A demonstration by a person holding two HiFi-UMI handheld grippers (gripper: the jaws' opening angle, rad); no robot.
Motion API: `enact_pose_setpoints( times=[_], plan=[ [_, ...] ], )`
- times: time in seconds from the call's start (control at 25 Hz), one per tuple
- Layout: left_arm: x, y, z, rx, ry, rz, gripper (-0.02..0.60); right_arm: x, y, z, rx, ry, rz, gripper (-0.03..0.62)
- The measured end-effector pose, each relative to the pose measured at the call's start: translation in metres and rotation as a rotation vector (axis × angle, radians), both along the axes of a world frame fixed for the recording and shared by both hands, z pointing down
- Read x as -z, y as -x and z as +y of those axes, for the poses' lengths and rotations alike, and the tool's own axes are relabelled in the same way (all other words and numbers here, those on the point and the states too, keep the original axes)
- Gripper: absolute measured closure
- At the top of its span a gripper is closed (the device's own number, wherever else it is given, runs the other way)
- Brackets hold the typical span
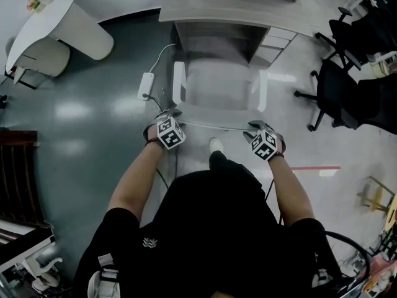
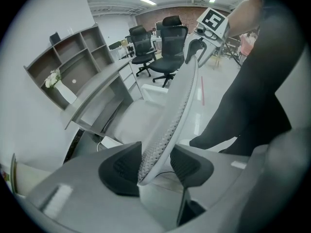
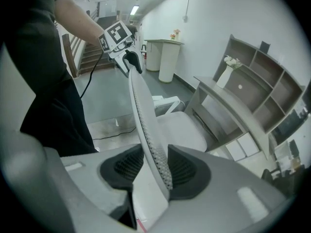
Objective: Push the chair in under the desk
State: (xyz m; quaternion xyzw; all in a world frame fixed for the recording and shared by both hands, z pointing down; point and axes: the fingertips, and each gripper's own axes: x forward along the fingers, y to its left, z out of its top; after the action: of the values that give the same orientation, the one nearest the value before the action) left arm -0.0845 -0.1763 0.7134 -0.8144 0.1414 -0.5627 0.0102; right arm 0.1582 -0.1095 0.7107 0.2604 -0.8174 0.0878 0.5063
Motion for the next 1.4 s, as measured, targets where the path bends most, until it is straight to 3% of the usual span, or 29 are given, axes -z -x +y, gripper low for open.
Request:
enact_pose_setpoints(
  times=[0.88,1.4],
  plan=[
    [-0.003,-0.033,-0.129,0.032,-0.024,-0.015,0.39,-0.002,-0.035,-0.134,0.021,0.005,0.008,0.437],
    [-0.001,-0.045,-0.199,0.02,-0.028,0.018,0.39,0.0,-0.048,-0.207,0.037,-0.001,0.014,0.437]
  ],
)
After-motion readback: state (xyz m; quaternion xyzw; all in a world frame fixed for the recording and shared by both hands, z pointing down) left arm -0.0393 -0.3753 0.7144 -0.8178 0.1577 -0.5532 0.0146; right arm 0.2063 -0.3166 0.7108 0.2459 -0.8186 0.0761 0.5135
